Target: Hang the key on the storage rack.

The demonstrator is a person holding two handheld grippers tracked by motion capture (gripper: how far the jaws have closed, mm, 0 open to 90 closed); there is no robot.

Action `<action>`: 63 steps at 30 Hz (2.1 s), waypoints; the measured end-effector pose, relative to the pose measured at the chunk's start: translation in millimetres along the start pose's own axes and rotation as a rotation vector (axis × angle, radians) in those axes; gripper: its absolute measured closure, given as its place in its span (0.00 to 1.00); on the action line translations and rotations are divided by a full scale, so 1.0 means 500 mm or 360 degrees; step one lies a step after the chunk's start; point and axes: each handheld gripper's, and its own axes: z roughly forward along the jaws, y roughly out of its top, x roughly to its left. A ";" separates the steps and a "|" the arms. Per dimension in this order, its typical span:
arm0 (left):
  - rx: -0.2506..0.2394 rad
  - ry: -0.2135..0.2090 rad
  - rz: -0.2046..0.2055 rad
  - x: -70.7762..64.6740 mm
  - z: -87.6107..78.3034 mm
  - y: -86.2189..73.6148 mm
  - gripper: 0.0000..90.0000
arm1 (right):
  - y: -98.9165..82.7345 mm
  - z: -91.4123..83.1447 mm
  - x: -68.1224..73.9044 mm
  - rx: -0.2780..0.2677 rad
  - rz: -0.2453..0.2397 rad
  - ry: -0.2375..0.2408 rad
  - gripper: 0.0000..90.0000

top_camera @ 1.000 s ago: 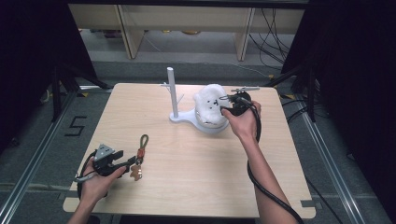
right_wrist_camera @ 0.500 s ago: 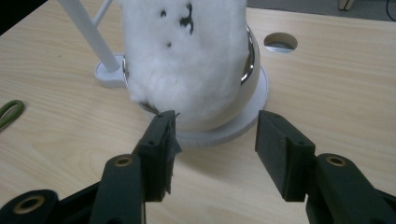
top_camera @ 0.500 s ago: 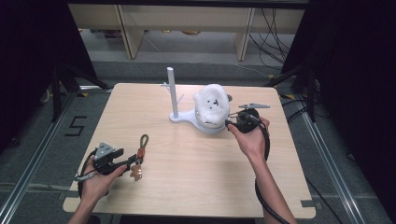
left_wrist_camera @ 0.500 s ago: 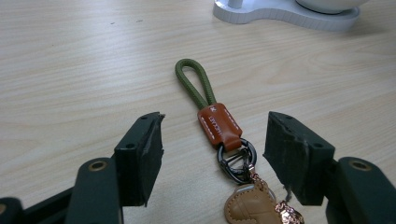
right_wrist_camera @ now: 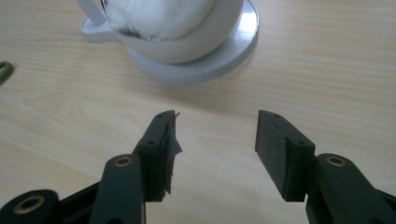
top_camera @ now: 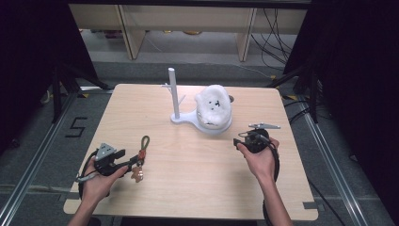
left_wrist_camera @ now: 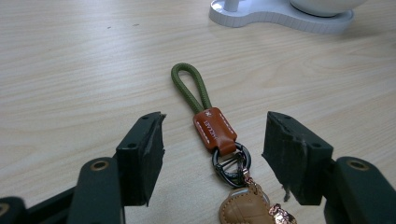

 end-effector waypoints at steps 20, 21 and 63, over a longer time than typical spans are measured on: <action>0.0390 -0.0045 0.0106 -0.009 0.029 0.074 0.51 | -0.058 -0.012 -0.013 0.0091 0.0044 -0.0022 0.57; 0.0420 -0.0035 0.0107 -0.008 0.035 0.076 0.51 | -0.058 -0.010 -0.011 0.0087 0.0079 -0.0023 0.57; 0.1155 0.0117 -0.0093 -0.018 0.164 0.130 0.56 | -0.062 -0.009 -0.016 0.0118 0.0141 0.0009 0.55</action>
